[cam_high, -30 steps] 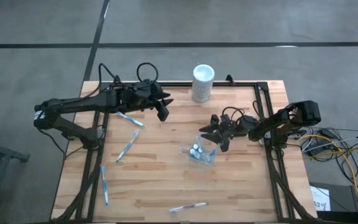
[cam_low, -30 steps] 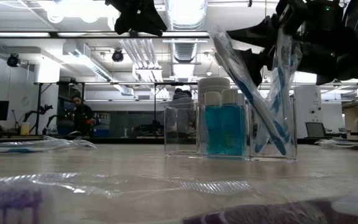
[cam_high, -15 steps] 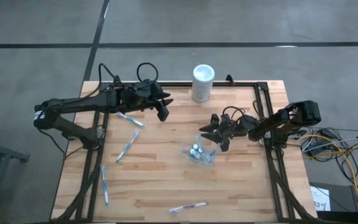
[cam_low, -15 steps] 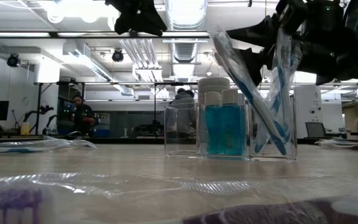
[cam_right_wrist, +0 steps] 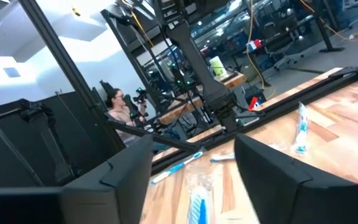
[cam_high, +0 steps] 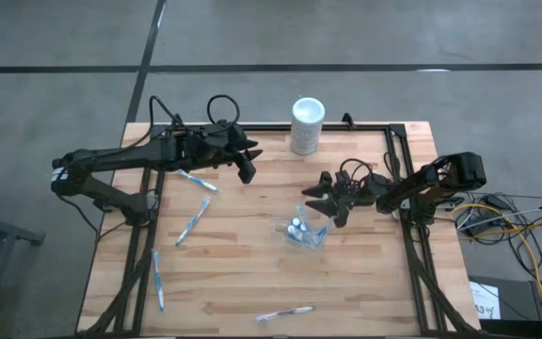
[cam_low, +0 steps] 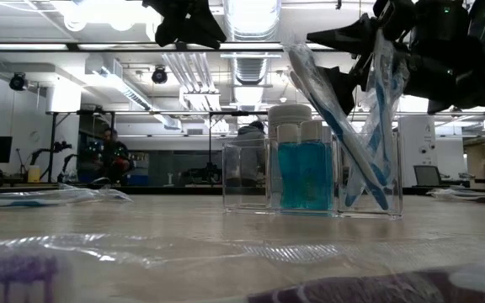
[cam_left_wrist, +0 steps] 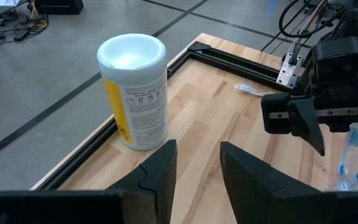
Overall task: Pick & Place toothbrushing station
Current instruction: Adjust the blue toothbrush in the transparent organizer
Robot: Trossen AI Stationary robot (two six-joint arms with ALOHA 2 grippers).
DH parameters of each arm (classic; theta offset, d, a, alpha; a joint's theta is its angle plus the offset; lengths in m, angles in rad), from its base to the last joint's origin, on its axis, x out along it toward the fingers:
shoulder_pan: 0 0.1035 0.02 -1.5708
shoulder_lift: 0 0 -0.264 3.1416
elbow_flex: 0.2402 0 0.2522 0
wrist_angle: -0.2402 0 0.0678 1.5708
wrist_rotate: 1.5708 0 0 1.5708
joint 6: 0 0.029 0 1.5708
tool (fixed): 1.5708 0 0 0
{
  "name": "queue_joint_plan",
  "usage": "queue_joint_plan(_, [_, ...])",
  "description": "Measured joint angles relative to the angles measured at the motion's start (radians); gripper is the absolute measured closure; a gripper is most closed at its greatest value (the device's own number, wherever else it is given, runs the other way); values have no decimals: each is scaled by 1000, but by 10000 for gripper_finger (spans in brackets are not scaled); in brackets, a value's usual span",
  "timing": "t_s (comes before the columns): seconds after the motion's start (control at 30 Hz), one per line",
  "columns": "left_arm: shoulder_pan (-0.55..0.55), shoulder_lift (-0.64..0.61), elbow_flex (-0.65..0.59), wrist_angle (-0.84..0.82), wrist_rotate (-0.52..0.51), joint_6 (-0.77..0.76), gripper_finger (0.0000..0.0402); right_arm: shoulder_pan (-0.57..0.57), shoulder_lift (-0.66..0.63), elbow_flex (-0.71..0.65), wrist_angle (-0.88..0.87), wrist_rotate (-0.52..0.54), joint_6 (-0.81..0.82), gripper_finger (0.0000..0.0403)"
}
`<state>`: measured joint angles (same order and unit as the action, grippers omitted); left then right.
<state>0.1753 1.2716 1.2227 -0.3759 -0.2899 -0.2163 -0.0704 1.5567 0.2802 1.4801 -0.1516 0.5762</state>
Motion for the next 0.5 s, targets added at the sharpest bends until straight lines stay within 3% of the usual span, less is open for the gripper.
queue_joint_plan(0.2, [0,0,0,0,0,0,273,0,0,0,-10,-1,0,133])
queue_joint_plan(0.5, [0,0,0,0,0,0,273,1,0,0,-8,-3,0,99])
